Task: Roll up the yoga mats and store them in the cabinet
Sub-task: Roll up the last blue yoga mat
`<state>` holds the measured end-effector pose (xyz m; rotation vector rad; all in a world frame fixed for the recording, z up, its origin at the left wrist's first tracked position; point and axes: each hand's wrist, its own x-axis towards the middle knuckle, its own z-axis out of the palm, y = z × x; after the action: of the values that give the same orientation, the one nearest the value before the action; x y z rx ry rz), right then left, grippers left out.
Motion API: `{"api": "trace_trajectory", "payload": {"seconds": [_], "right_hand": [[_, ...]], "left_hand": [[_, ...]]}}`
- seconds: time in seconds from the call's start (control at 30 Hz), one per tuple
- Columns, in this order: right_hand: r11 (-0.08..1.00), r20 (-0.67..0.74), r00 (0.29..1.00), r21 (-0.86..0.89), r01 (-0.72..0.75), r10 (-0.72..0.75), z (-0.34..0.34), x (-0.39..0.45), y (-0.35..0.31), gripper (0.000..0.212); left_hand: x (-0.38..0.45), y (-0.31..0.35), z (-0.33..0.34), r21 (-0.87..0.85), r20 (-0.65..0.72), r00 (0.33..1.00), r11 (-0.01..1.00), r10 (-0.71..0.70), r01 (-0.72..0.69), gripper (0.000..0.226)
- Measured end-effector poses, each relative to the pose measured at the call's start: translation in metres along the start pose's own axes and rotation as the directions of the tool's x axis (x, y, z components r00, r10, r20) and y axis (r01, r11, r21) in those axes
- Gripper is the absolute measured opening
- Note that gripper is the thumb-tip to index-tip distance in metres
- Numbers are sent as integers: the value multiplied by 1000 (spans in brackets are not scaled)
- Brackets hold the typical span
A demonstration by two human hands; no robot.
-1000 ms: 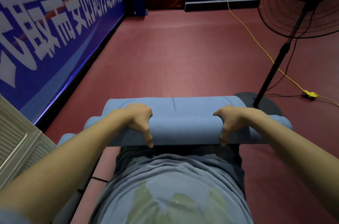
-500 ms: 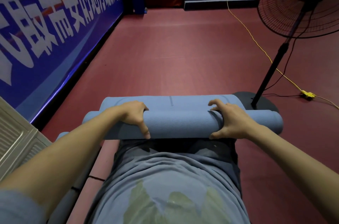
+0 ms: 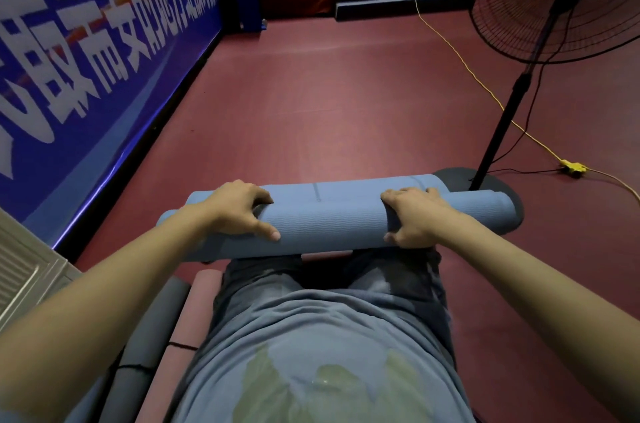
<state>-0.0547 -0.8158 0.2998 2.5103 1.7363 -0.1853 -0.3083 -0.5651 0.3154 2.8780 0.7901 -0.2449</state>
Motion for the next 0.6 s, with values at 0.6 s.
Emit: {"api": "trace_trajectory", "payload": {"seconds": [0.6], "right_hand": [[997,-8,999,-66,-46,46,3,18,3,79]], "left_hand": [[9,25,10,246,79,996,969,-45,24,104]]}}
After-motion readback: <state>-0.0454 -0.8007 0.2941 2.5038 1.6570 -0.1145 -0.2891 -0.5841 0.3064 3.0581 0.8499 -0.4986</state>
